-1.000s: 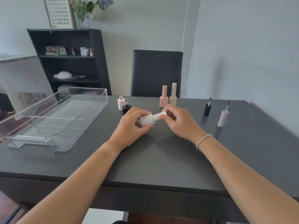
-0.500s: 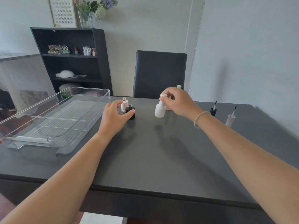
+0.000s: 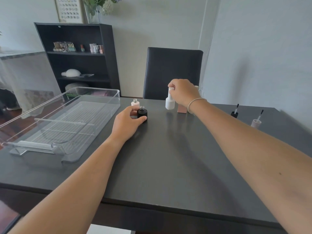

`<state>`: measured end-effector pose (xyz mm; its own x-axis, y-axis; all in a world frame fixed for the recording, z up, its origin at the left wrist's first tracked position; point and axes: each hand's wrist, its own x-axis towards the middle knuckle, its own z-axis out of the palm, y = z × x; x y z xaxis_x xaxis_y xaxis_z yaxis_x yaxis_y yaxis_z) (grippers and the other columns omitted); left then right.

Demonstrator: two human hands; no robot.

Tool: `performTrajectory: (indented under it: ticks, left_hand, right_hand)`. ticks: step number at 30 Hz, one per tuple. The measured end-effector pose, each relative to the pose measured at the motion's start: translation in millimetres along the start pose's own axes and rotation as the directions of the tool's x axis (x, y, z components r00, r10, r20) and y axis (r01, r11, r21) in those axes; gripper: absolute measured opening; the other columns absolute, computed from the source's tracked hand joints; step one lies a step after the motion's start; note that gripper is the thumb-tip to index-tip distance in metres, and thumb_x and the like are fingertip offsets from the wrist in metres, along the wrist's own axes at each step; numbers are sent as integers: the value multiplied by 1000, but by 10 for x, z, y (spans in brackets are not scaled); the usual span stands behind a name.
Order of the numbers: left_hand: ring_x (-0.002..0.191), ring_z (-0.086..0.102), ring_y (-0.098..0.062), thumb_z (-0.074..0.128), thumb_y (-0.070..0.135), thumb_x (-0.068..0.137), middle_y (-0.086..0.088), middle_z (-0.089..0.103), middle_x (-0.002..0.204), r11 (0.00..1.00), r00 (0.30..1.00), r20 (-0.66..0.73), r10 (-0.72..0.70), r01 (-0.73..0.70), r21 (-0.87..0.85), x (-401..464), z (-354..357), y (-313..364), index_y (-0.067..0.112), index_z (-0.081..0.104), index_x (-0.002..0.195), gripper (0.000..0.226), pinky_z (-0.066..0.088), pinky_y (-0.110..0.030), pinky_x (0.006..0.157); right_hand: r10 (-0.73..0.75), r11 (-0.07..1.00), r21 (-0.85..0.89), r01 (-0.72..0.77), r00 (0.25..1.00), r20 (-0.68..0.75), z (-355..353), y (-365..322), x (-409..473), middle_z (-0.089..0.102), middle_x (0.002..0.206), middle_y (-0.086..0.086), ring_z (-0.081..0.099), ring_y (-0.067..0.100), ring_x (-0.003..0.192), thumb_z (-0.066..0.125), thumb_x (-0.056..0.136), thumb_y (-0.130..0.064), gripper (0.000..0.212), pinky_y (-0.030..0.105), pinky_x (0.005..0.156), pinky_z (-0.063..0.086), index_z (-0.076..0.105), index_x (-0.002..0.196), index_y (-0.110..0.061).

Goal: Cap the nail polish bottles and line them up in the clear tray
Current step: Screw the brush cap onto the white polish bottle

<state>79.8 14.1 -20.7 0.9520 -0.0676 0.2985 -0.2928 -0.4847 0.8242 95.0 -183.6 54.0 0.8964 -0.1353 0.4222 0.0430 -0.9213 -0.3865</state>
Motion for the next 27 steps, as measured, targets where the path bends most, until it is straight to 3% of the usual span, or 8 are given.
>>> performTrajectory:
  ticks: [3,6,12,16,22,25,27]
  left_hand:
    - [75,55,3,72,28,76,11,60,97,1000,1000,0,-11,11,-14,10,-2,-25,34,54,96,27,40,-24,74]
    - [78,57,2,72,29,76,11,61,98,1000,1000,4,-14,14,-27,12,-4,-38,33,54,96,28,41,-24,75]
    - [80,58,-6,72,29,76,10,60,98,1000,1000,7,2,-1,-26,13,2,-45,32,53,97,28,43,-26,77]
    - [81,57,-8,72,28,77,9,59,100,1000,1000,17,15,-15,-17,9,-6,-39,30,53,99,29,42,-24,76]
    - [75,56,-4,73,27,75,10,61,98,996,996,17,82,-82,-25,-47,-7,-13,32,55,98,30,39,-14,66]
    - [77,58,-11,73,26,74,6,62,100,992,992,16,128,-128,-15,-76,-15,12,31,55,98,30,43,-21,72]
    - [81,61,-19,73,24,74,3,63,102,988,988,35,152,-152,-16,-103,-17,35,30,56,98,30,47,-28,79]
  right_hand:
    - [1,999,-38,-1,1000,4,67,11,24,61,117,8,57,29,97,39,89,-10,30,30,70,37,59,111,-16]
    - [0,997,-73,0,1000,0,116,27,31,63,115,10,58,30,96,40,90,-11,29,30,70,38,59,111,-14]
    - [3,997,-75,-4,1000,-19,111,39,3,63,114,12,58,32,99,39,91,-12,30,33,77,40,60,113,-12]
    - [0,1000,-25,-1,998,-62,18,36,-159,61,118,7,54,29,106,38,90,-14,33,40,91,40,57,118,-16]
    - [29,978,207,37,952,-306,-199,282,-810,65,100,0,57,17,91,50,89,-22,19,30,72,45,62,101,-16]
    - [72,964,262,31,926,-372,-336,508,-1115,60,88,-8,53,10,87,55,87,-23,15,21,66,37,62,99,-19]
    - [122,959,282,-13,920,-373,-400,647,-1249,58,86,-11,51,10,83,57,87,-24,16,22,67,34,61,101,-20]
